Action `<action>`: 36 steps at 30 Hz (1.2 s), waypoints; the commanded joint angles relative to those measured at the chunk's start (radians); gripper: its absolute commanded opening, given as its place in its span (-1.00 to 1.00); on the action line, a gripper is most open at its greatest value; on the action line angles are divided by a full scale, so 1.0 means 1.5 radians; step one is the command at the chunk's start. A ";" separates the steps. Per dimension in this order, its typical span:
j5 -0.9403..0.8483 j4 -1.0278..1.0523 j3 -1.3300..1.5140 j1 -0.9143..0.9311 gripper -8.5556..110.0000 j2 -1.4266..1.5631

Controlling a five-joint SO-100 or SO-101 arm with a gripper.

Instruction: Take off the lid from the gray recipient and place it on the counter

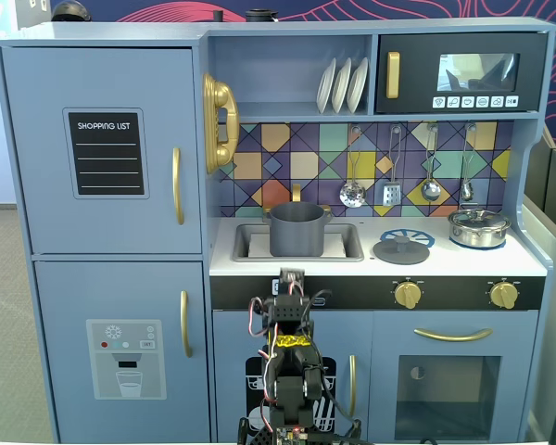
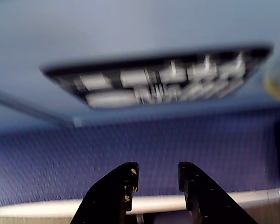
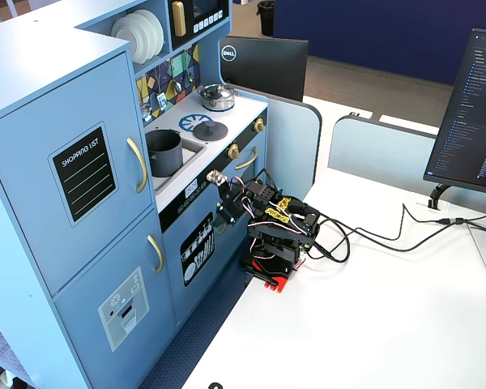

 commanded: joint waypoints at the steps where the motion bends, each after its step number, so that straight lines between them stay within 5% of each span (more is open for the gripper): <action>1: -0.030 0.046 0.055 -0.008 -0.86 0.009; 13: -0.039 0.274 0.058 0.002 -0.85 0.043; 36: 0.000 0.281 0.058 0.007 -0.84 0.044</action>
